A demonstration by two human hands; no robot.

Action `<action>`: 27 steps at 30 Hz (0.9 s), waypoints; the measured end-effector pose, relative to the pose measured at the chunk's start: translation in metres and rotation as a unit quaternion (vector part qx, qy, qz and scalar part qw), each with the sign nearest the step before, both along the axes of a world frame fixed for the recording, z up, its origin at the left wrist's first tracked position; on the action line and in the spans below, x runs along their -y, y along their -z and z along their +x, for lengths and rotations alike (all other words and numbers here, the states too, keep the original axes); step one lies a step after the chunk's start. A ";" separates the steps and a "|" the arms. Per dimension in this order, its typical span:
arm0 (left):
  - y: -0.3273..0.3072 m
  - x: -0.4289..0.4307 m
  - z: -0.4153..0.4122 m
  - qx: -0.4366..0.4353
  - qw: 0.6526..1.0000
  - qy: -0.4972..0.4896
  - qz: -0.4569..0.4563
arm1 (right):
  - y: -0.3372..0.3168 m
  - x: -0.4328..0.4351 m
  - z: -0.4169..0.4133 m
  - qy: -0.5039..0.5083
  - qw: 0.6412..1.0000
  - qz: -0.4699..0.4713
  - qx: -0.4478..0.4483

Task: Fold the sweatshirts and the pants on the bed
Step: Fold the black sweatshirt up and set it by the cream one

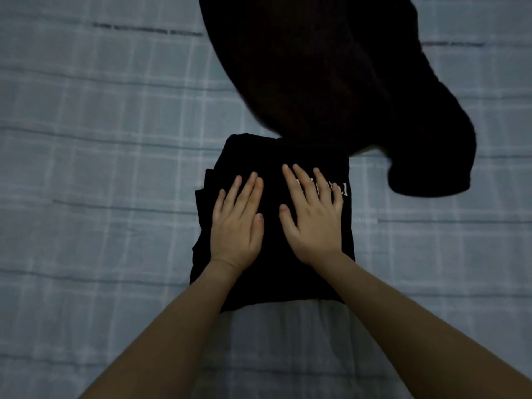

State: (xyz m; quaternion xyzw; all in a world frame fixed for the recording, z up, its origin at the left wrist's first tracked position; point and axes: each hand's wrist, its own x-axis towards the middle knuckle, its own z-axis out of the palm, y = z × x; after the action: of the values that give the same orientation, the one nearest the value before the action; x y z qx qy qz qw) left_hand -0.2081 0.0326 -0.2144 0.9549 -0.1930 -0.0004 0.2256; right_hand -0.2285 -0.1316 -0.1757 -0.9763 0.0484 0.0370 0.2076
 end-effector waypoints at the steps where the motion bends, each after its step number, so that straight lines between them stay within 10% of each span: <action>1: -0.006 0.000 -0.001 -0.011 1.000 0.001 0.006 | -0.004 0.000 0.000 -0.003 1.000 -0.004 -0.007; 9: -0.071 -0.031 -0.017 -0.046 0.998 -0.030 -0.012 | -0.052 0.035 -0.045 0.141 0.970 0.197 -0.038; 15: -0.067 -0.050 -0.036 -0.291 0.919 -0.187 -0.189 | -0.051 0.050 -0.069 0.155 0.883 0.429 -0.109; 21: -0.096 -0.057 -0.057 -0.380 0.835 -0.171 -0.360 | -0.075 0.036 -0.096 0.171 0.861 0.470 -0.096; 27: -0.197 -0.051 -0.142 -0.320 0.836 -0.208 -0.395 | -0.151 0.048 -0.173 0.149 0.853 0.491 -0.094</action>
State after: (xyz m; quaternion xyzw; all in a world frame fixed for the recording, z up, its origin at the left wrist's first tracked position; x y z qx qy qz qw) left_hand -0.3498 0.0834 -0.0177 0.7488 0.1093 -0.1823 0.6278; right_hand -0.4019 -0.1801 -0.0246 -0.7202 0.1881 0.1158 0.6576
